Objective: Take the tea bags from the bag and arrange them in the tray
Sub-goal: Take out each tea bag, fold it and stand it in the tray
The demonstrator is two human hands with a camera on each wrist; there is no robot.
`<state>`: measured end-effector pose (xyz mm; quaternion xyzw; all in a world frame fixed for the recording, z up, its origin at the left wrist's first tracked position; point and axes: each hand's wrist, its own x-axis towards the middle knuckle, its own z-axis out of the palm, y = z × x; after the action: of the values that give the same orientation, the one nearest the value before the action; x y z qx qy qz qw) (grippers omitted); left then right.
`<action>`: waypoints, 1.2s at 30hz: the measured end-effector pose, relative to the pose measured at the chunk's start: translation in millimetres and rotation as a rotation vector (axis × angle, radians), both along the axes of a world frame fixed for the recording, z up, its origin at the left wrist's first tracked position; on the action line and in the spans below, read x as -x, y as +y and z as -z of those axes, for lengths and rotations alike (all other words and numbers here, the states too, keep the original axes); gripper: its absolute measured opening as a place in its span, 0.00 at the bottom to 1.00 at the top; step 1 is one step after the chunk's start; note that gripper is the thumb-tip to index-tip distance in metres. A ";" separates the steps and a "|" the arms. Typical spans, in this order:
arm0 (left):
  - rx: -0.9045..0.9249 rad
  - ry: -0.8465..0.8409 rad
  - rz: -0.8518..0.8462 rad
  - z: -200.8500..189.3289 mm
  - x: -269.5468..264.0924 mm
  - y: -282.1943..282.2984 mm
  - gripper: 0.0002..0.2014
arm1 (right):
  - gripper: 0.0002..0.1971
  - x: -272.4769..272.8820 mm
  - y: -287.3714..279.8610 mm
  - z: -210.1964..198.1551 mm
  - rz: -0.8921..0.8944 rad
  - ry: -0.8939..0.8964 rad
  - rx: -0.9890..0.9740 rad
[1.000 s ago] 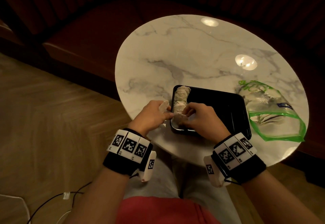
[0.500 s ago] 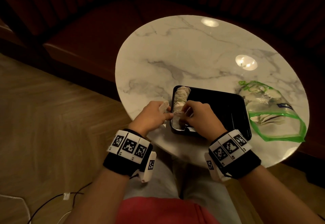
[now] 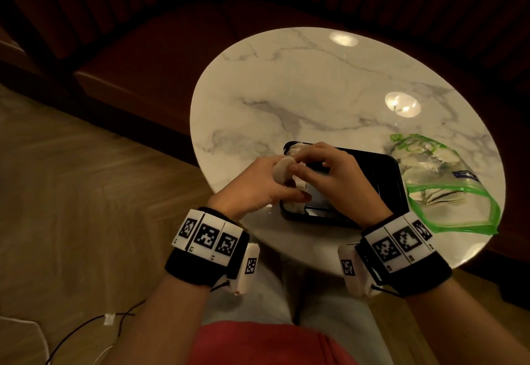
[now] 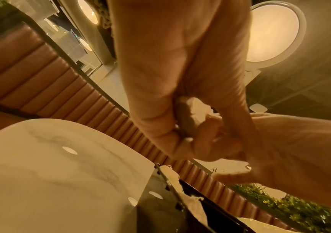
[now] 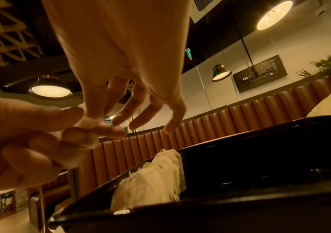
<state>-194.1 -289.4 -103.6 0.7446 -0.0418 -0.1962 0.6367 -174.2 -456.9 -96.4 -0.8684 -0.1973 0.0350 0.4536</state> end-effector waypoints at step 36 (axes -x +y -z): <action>-0.125 0.201 -0.146 36.7 -6.7 1.8 0.16 | 0.16 5.5 -13.5 19.5 -0.009 0.351 0.474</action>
<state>-187.4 -287.6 -140.3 0.7603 0.0887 -0.2251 0.6028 -179.8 -470.3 -115.9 -0.9298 -0.1059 0.2319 0.2654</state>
